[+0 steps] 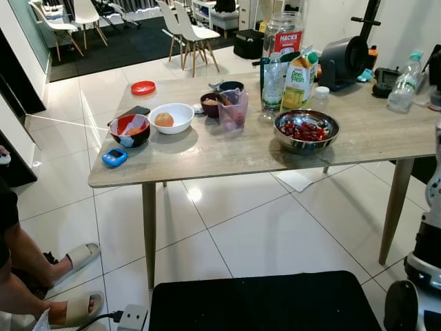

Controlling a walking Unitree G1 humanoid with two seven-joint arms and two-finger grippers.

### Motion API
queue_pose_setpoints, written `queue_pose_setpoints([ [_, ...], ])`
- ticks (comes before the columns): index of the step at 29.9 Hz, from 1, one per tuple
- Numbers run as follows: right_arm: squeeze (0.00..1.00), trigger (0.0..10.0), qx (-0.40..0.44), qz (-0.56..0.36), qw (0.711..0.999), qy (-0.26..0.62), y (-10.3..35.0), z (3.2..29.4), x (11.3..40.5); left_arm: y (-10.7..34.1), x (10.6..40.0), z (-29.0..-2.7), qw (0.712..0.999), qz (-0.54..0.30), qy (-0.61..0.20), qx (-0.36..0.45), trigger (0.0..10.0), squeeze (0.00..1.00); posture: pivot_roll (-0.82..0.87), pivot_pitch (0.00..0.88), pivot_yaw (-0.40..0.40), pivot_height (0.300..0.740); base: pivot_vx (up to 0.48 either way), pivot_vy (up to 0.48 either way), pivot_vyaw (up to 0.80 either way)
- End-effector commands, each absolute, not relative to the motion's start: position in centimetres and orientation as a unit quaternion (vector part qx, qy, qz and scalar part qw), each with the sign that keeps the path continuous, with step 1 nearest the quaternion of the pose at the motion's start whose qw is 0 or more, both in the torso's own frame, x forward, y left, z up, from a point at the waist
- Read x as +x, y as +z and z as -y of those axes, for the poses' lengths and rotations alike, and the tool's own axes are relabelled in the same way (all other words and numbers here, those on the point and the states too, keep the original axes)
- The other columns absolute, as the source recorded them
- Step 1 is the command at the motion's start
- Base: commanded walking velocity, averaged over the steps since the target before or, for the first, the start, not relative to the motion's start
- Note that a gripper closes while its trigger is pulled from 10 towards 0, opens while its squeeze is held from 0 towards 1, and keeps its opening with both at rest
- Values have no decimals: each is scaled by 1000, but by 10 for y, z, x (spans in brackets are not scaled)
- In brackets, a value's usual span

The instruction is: Restocking fridge

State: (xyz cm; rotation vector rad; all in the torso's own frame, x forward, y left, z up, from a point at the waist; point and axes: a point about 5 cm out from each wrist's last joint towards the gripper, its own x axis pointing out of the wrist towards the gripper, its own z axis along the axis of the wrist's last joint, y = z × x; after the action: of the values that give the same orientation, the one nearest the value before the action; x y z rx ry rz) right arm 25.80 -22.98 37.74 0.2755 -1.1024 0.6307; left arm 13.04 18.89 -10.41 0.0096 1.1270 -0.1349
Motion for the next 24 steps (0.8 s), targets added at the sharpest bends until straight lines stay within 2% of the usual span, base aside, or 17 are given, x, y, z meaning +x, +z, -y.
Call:
queue_pose_setpoints([
  [1, 0, 10000, 132, 515, 789, 309, 383, 222, 255, -105, 126, -196, 839, -541, -62, 15, 10000, 0, -66, 0, 66, 740, 0, 0, 0],
  [6, 0, 10000, 121, 564, 733, 361, 424, 198, 233, -104, 129, -195, 841, -538, -65, 18, 10000, 0, -68, 0, 69, 740, 0, 0, 0],
  [9, 0, 10000, 124, 568, 726, 366, 427, 196, 230, -104, 129, -195, 841, -537, -65, 18, 10000, 0, -68, 0, 69, 740, 0, 0, 0],
  [15, 0, 10000, 119, 595, 694, 386, 453, 184, 216, -103, 130, -196, 840, -538, -67, 21, 10000, 0, -67, 0, 76, 740, 0, 0, 0],
  [16, 0, 10000, 117, 603, 682, 397, 461, 179, 210, -103, 130, -196, 840, -538, -67, 21, 10000, 0, -65, 0, 84, 740, 0, 0, 0],
  [17, 0, 10000, 117, 603, 682, 397, 461, 179, 210, -103, 130, -196, 840, -538, -67, 21, 10000, 0, -65, 0, 84, 740, 0, 0, 0],
  [20, 0, 10000, 106, 621, 648, 427, 482, 166, 193, -105, 123, -197, 836, -544, -68, 21, 10000, 0, -68, 0, 89, 740, 0, 0, 0],
  [24, 0, 10000, 108, 620, 645, 433, 487, 164, 189, -107, 118, -198, 833, -549, -68, 19, 10000, 0, -65, 0, 89, 740, 0, 0, 0],
])
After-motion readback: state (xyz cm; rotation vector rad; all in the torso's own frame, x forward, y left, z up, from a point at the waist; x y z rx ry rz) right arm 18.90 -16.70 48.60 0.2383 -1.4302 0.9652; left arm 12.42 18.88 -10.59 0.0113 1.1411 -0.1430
